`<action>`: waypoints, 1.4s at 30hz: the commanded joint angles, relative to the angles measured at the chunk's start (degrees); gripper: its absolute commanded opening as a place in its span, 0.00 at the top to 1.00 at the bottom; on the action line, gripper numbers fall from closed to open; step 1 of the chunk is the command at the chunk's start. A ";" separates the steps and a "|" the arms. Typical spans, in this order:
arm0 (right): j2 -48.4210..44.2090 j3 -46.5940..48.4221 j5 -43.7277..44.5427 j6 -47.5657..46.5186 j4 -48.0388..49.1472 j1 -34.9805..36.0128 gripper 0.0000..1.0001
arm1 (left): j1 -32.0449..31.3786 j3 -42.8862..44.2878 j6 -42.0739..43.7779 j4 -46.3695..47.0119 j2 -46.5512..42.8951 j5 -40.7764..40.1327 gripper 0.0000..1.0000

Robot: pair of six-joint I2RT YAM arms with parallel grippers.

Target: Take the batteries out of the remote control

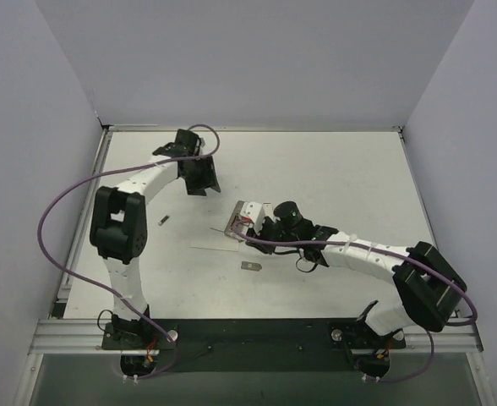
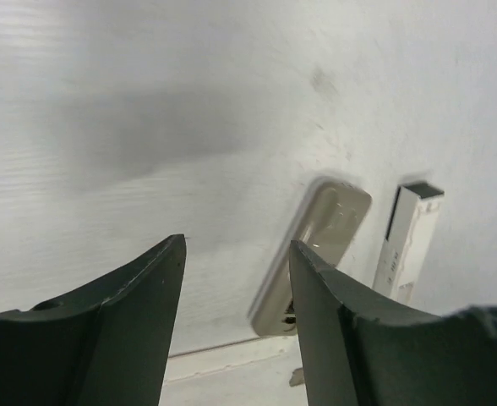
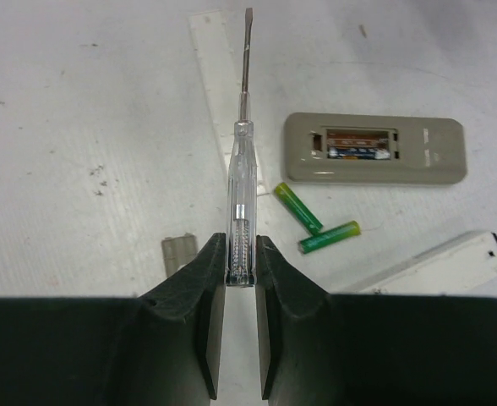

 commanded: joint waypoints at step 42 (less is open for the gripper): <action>-15.33 -2.81 3.85 -5.20 -5.23 4.95 1.00 | 27.34 2.93 7.48 -0.79 1.91 -23.18 0.82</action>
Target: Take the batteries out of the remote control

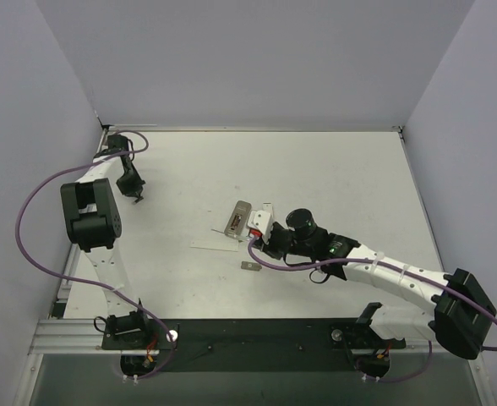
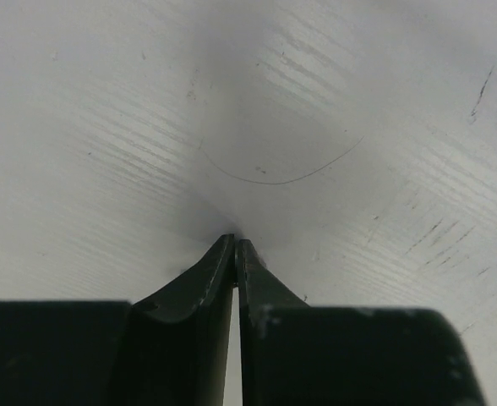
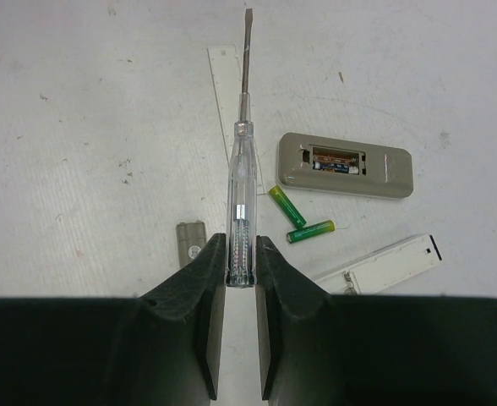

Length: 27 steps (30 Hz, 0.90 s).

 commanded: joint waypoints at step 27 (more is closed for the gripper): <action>3.53 4.98 14.34 -0.87 -9.57 -7.00 1.00 | -23.58 -1.99 -0.33 5.75 -6.09 29.76 0.55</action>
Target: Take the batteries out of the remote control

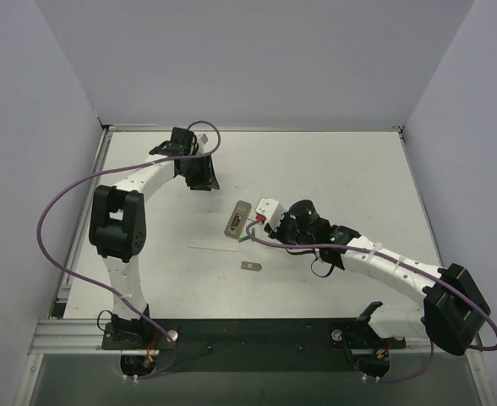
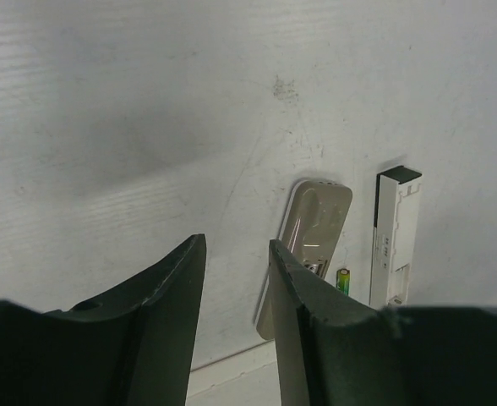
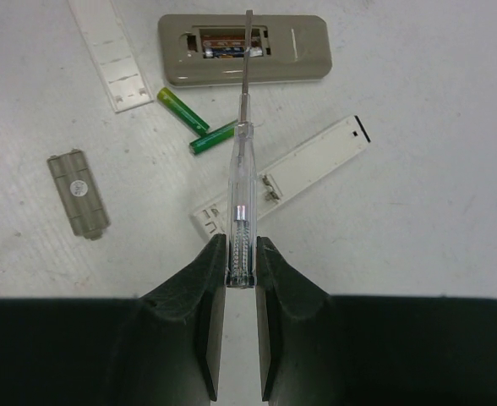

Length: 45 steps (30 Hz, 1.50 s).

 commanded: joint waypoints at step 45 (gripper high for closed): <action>-11.74 -0.02 10.08 1.77 -6.80 -3.01 1.00 | -17.09 17.93 17.68 -14.10 16.54 -15.27 0.24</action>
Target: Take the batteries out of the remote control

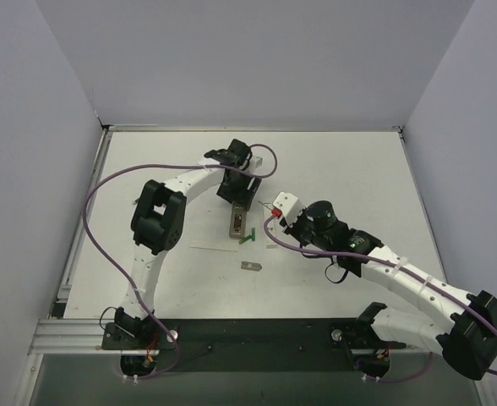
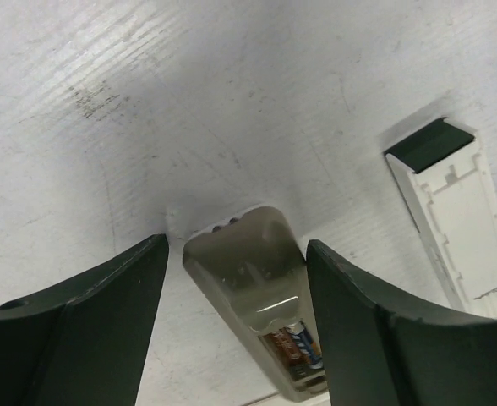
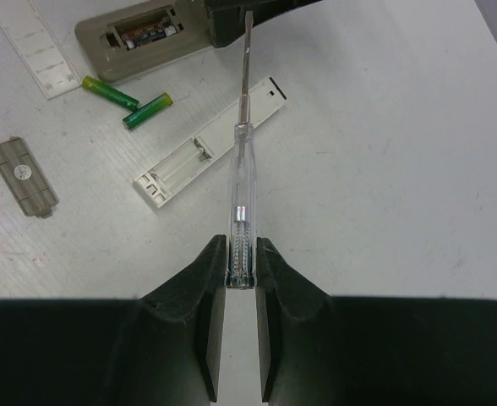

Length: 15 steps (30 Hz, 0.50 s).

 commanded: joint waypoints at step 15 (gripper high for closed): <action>-1.53 -1.03 -0.76 0.90 0.83 -0.54 1.00 | 7.53 1.46 -12.01 -2.05 -3.28 -3.92 0.71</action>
